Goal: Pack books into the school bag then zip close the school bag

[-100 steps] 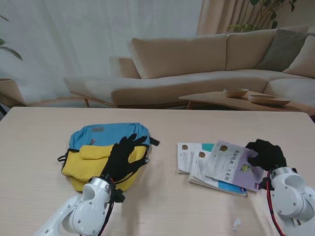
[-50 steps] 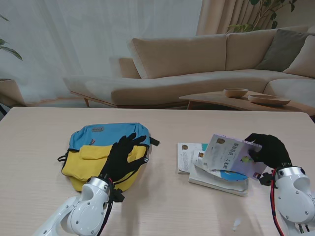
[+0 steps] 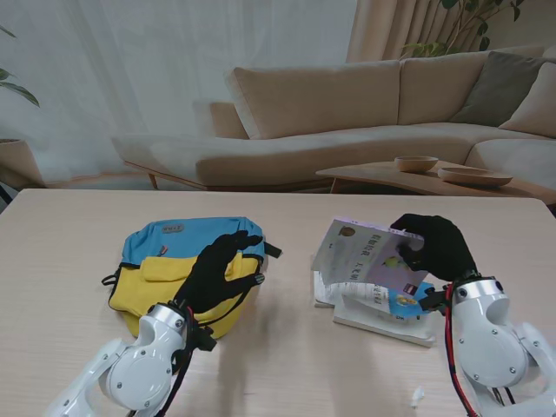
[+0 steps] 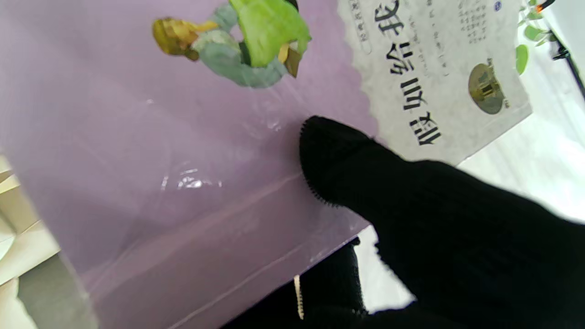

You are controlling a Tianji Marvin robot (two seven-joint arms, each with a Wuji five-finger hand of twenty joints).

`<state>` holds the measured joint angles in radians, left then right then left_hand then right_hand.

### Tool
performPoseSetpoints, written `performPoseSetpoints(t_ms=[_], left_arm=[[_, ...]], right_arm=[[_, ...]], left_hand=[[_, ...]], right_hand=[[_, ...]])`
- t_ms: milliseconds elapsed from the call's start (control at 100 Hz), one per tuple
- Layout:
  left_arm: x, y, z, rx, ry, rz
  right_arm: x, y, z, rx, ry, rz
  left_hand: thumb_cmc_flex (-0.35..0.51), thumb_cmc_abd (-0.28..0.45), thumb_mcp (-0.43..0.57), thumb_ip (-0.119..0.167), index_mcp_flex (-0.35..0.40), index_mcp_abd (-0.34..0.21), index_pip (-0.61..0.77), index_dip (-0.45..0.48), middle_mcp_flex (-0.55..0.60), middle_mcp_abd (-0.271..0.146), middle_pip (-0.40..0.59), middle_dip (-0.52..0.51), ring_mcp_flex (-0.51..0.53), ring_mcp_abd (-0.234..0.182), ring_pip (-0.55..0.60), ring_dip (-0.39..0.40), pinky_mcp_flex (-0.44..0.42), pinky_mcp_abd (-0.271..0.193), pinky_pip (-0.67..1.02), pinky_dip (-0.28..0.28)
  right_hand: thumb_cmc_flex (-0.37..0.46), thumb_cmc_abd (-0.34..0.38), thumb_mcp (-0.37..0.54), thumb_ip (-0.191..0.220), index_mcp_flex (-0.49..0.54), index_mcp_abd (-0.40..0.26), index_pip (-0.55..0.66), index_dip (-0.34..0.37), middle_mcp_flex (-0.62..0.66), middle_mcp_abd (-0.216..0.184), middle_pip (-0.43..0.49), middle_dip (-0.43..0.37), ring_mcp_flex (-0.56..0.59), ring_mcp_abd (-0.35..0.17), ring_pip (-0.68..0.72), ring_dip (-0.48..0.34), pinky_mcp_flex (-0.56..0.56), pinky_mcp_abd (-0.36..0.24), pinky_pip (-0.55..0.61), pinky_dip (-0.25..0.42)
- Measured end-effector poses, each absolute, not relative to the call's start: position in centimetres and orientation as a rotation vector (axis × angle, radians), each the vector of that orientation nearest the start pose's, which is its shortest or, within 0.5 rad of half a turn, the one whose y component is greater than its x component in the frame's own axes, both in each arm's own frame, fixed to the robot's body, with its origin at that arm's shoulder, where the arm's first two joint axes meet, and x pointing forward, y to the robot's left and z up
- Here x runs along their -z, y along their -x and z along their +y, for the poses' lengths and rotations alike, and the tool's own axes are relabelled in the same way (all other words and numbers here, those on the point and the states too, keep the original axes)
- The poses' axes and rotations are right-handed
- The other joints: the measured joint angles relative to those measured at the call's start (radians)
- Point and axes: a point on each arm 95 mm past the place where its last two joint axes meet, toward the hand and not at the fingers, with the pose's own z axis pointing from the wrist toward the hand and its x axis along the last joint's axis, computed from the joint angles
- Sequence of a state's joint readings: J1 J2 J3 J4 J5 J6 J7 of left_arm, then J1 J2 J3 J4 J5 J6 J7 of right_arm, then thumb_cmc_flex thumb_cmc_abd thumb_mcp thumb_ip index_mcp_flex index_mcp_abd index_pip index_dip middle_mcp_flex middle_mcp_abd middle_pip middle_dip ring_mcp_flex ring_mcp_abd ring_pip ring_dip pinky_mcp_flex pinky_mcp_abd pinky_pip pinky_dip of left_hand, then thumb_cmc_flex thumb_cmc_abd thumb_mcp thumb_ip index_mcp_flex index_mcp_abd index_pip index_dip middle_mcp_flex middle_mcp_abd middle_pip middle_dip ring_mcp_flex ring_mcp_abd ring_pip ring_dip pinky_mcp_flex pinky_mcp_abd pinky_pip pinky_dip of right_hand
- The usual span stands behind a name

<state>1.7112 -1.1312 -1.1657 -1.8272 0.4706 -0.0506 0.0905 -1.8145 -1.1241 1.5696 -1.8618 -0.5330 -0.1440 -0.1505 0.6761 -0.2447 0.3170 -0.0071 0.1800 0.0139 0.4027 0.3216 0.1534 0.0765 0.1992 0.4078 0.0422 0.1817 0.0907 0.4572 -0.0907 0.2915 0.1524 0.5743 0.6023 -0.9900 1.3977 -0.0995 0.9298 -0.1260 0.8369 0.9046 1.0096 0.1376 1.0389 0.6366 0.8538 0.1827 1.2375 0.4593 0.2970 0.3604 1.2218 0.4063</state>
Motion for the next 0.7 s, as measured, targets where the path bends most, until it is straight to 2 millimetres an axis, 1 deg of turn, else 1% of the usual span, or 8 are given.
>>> performPoseSetpoints(t_ms=[130, 190, 260, 310, 440, 510, 650, 700], left_arm=[[28.9, -34.7, -6.2, 2.107, 1.624, 1.186], [28.7, -34.7, -6.2, 2.123, 1.636, 1.192], [28.5, -34.6, -6.3, 2.137, 1.646, 1.203], [28.3, -34.6, -6.4, 2.144, 1.645, 1.21], [28.1, -34.6, -6.5, 2.157, 1.645, 1.219], [28.0, -34.8, -6.7, 2.169, 1.674, 1.225], [27.9, -35.1, -7.2, 2.151, 1.721, 1.263], [27.9, -35.2, -7.3, 2.141, 1.736, 1.288]], right_arm=[[24.7, -36.2, -4.8, -1.923, -1.408, 0.918], [24.9, -36.3, -3.6, -1.935, -1.411, 0.938], [25.1, -36.2, -2.3, -1.95, -1.421, 0.957], [25.2, -36.1, -1.5, -1.962, -1.427, 0.969], [25.4, -35.7, 0.2, -1.993, -1.437, 0.99], [25.4, -35.4, 0.9, -2.01, -1.438, 0.998], [25.5, -34.9, 2.2, -2.04, -1.439, 1.005], [25.4, -34.7, 2.5, -2.048, -1.439, 1.006]], left_hand=[[-0.018, -0.024, -0.009, 0.0, 0.0, 0.002, -0.029, 0.0, 0.011, 0.001, 0.016, 0.0, 0.014, 0.015, 0.017, 0.001, 0.014, 0.016, 0.003, 0.028], [-0.043, -0.042, 0.003, -0.003, 0.0, 0.026, -0.05, -0.003, 0.011, 0.012, 0.016, -0.001, 0.014, 0.022, 0.019, 0.001, 0.019, 0.02, 0.003, 0.042], [-0.076, -0.063, 0.061, -0.017, 0.0, 0.04, -0.065, -0.011, 0.011, 0.022, 0.016, -0.011, 0.026, 0.024, 0.027, 0.001, 0.028, 0.031, 0.003, 0.057], [-0.077, -0.067, 0.056, -0.017, 0.0, 0.065, -0.075, -0.017, 0.024, 0.026, 0.032, -0.011, 0.034, 0.03, 0.03, 0.001, 0.035, 0.033, 0.003, 0.065], [-0.089, -0.08, 0.065, -0.026, 0.0, 0.09, -0.076, -0.019, 0.037, 0.041, 0.032, -0.011, 0.043, 0.035, 0.034, 0.001, 0.045, 0.043, 0.003, 0.067], [-0.091, -0.08, 0.097, -0.027, 0.0, 0.091, -0.074, -0.019, 0.053, 0.054, 0.039, -0.011, 0.066, 0.058, 0.051, 0.001, 0.058, 0.047, 0.003, 0.078], [-0.099, -0.105, 0.162, -0.027, 0.003, 0.117, 0.012, 0.004, 0.146, 0.089, 0.091, 0.001, 0.129, 0.078, 0.097, 0.017, 0.103, 0.069, 0.029, 0.105], [-0.086, -0.117, 0.193, -0.027, 0.044, 0.126, 0.069, 0.038, 0.198, 0.092, 0.123, 0.027, 0.171, 0.1, 0.147, 0.047, 0.134, 0.083, 0.07, 0.137]], right_hand=[[0.0, 0.0, 0.0, 0.0, 0.0, 0.0, 0.0, 0.001, 0.0, 0.0, 0.002, 0.001, 0.0, 0.0, 0.008, 0.0, 0.0, 0.0, 0.0, 0.0], [0.0, 0.0, 0.0, 0.0, 0.0, 0.0, 0.0, 0.002, 0.0, 0.0, 0.002, 0.003, 0.0, 0.0, 0.008, 0.0, 0.001, 0.0, 0.001, 0.0], [0.0, -0.001, 0.0, 0.003, 0.0, 0.0, 0.0, 0.01, 0.0, 0.0, 0.003, 0.005, 0.0, 0.0, 0.009, 0.0, 0.001, 0.0, 0.001, 0.0], [0.0, -0.003, 0.0, 0.003, 0.0, 0.0, 0.0, 0.013, 0.0, 0.0, 0.003, 0.007, 0.0, 0.0, 0.009, 0.0, 0.001, 0.0, 0.001, 0.0], [-0.001, -0.014, 0.0, 0.012, 0.01, 0.0, 0.0, 0.016, 0.0, 0.002, 0.005, 0.008, 0.0, 0.005, 0.009, 0.0, 0.001, 0.0, 0.001, 0.001], [-0.001, -0.014, 0.0, 0.012, 0.01, 0.0, 0.0, 0.02, 0.0, 0.002, 0.006, 0.008, 0.0, 0.005, 0.01, 0.0, 0.001, 0.0, 0.001, 0.001], [-0.001, -0.017, 0.0, 0.013, 0.01, 0.0, 0.0, 0.023, 0.0, 0.002, 0.007, 0.008, 0.0, 0.005, 0.01, 0.0, 0.001, 0.0, 0.001, 0.001], [-0.001, -0.018, 0.0, 0.013, 0.01, 0.0, 0.0, 0.023, 0.0, 0.002, 0.007, 0.008, 0.0, 0.005, 0.01, 0.0, 0.001, 0.0, 0.001, 0.001]])
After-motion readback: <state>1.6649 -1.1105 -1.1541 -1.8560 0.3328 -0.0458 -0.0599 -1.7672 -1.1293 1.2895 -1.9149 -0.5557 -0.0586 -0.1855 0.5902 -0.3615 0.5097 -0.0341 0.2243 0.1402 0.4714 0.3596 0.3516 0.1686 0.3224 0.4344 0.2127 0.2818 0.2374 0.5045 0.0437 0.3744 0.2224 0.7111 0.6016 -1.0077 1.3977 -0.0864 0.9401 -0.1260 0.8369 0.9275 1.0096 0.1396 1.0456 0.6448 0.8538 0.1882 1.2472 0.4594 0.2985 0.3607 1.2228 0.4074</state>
